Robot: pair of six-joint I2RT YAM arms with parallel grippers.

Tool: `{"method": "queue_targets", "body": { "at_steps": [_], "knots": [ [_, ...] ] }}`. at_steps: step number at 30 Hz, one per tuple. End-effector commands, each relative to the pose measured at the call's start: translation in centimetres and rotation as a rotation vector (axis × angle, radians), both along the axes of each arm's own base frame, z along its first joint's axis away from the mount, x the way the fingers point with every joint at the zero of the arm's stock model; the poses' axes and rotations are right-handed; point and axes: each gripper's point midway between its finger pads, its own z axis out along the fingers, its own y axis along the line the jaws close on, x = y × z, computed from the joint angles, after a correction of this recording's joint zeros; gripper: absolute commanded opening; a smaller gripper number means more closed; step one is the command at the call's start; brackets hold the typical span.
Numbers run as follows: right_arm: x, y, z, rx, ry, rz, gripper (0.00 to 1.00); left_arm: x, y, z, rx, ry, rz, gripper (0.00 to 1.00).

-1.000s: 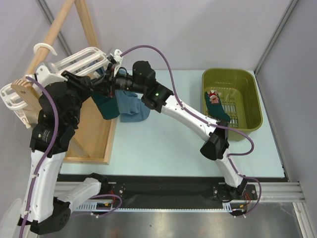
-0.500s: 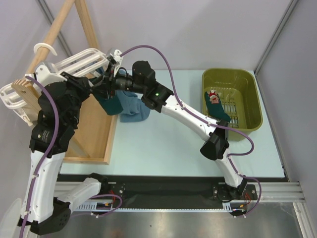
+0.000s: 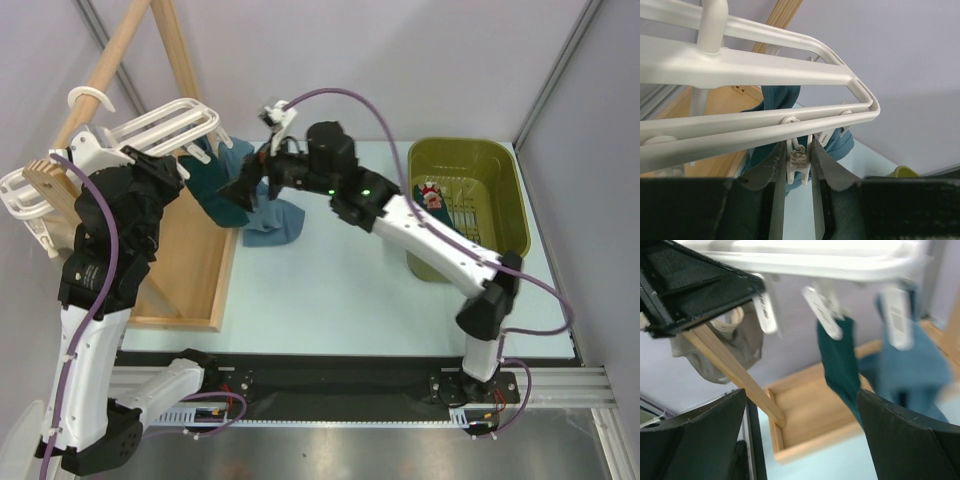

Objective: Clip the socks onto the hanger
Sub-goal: Open the clamp at the hanger, then pick up the sock from the bin.

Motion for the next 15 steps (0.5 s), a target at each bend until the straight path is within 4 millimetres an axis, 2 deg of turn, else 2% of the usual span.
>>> {"method": "queue_targets", "body": {
  "at_steps": [1,2,3,6,7,9,10,11,13,14,15],
  "knots": [
    [2.0,-8.0,3.9,0.025,0.011,-0.218,1.0,-0.9,0.8,1.9,-0.008,-0.064,0.019,0.0],
    [3.5,-9.9,3.4,0.015,0.038,-0.305,1.0,-0.9,0.8,2.0,-0.004,-0.064,0.019,0.0],
    [6.1,-13.2,3.2,0.022,0.087,-0.411,1.0,-0.9,0.9,1.9,-0.003,-0.06,0.022,0.0],
    [9.7,-20.8,0.2,-0.033,0.198,-0.635,1.0,-1.1,0.8,2.1,0.0,-0.065,0.017,0.0],
    [11.8,-25.1,-1.7,-0.05,0.261,-0.75,1.0,-1.2,0.8,2.1,-0.002,-0.067,0.018,0.0],
    [14.1,-30.1,-4.4,-0.077,0.333,-0.9,1.0,-1.3,0.9,2.5,-0.008,-0.078,0.016,0.0],
    [15.4,-34.2,-7.1,-0.099,0.401,-1.003,1.0,-1.4,0.9,2.6,-0.009,-0.083,0.016,0.0],
    [16.1,-36.5,-8.5,-0.107,0.422,-1.086,1.0,-1.5,1.0,2.9,-0.008,-0.09,0.018,0.0],
    [17.1,-39.6,-11.1,-0.137,0.466,-1.165,1.0,-1.7,1.1,3.1,-0.009,-0.097,0.021,0.0],
    [17.8,-41.6,-13.6,-0.173,0.513,-1.227,1.0,-1.7,1.1,3.2,-0.007,-0.096,0.019,0.0],
    [18.1,-42.6,-14.8,-0.198,0.535,-1.254,1.0,-1.7,1.1,3.3,-0.008,-0.099,0.019,0.0]
  ]
}}
